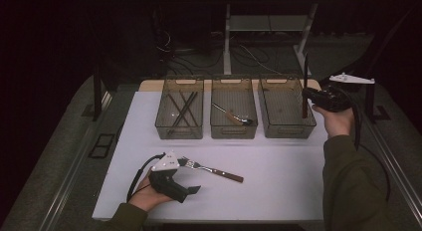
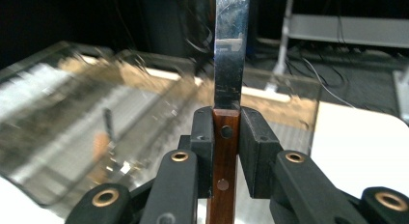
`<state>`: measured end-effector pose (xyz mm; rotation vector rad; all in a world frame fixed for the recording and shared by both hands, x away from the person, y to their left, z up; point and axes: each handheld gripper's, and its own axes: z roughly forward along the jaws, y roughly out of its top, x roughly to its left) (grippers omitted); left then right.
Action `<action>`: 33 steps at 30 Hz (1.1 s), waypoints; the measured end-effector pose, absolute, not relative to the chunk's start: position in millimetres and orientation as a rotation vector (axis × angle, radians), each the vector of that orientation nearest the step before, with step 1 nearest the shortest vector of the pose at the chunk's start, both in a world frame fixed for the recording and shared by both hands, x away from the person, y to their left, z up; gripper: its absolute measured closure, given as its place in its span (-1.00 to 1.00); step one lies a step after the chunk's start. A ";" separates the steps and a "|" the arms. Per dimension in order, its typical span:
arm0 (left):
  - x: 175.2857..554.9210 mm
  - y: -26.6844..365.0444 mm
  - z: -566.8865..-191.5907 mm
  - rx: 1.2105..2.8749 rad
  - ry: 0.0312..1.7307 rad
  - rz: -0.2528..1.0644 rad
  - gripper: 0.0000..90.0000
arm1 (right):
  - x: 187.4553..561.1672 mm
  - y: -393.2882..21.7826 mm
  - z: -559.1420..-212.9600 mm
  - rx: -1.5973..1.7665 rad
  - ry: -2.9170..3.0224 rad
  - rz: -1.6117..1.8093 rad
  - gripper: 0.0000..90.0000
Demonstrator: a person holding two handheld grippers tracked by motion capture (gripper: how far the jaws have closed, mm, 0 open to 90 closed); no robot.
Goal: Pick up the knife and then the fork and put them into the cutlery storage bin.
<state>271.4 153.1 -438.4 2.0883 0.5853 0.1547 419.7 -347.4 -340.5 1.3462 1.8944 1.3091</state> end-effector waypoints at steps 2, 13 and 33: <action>271.3 152.9 -438.4 2.088 0.585 0.154 -1.00 | 424.6 -346.4 -347.3 1.359 1.920 1.245 0.71; 271.0 152.7 -438.2 2.088 0.581 0.151 -1.00 | 432.7 -344.5 -379.0 1.439 2.009 1.105 0.71; 270.8 152.2 -438.3 2.087 0.580 0.152 -1.00 | 420.7 -337.2 -379.5 1.414 2.099 1.162 -0.09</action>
